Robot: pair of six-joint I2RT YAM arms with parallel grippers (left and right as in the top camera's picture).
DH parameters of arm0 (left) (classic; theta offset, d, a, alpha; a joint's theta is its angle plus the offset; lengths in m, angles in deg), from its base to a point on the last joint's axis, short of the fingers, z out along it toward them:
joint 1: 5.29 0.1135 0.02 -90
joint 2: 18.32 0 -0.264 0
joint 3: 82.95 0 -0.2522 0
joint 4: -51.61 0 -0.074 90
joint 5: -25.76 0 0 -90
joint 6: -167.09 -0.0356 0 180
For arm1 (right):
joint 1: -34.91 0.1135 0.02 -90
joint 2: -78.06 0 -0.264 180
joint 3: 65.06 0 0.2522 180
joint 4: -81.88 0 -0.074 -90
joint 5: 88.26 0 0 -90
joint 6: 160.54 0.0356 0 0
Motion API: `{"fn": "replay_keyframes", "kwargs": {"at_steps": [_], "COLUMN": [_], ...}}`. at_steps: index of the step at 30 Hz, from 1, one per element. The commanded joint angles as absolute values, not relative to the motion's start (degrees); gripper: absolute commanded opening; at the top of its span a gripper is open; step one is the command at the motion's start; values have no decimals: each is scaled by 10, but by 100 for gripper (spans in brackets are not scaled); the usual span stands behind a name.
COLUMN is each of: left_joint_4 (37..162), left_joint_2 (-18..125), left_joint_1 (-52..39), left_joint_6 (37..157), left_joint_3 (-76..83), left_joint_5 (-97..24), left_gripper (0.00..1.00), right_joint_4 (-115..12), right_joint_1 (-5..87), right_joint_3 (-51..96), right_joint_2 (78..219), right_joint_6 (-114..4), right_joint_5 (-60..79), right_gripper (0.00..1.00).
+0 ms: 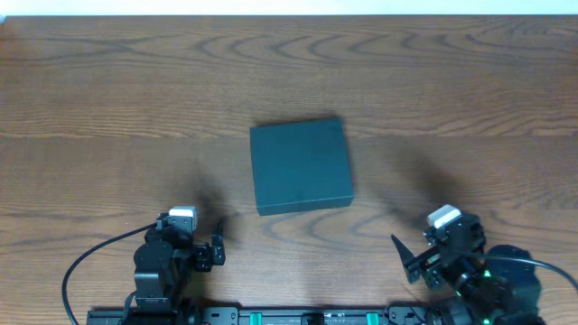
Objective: Pack container
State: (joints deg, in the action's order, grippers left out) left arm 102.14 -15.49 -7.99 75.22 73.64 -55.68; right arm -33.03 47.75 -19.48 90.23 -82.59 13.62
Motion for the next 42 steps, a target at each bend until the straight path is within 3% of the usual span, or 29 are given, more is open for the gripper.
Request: {"fn": "replay_keyframes", "kwargs": {"at_steps": [1,12,42], "left_joint_4": [1020,1020,1020], "left_joint_2": [-159,-159,-159], "left_joint_1": [-81,-81,-81], "left_joint_6": [743,743,743], "left_joint_3": [742,742,742], "left_joint_5": [-564,-564,-564], "left_gripper": [99,98,99], "right_joint_4": [-360,-437,-424], "right_joint_1": [456,416,417], "right_joint_3": [-266,-419,-419], "right_joint_2": [858,793,788], "right_joint_6": [-817,-737,-734], "right_joint_5": [130,141,105], "right_gripper": [99,99,99]}}
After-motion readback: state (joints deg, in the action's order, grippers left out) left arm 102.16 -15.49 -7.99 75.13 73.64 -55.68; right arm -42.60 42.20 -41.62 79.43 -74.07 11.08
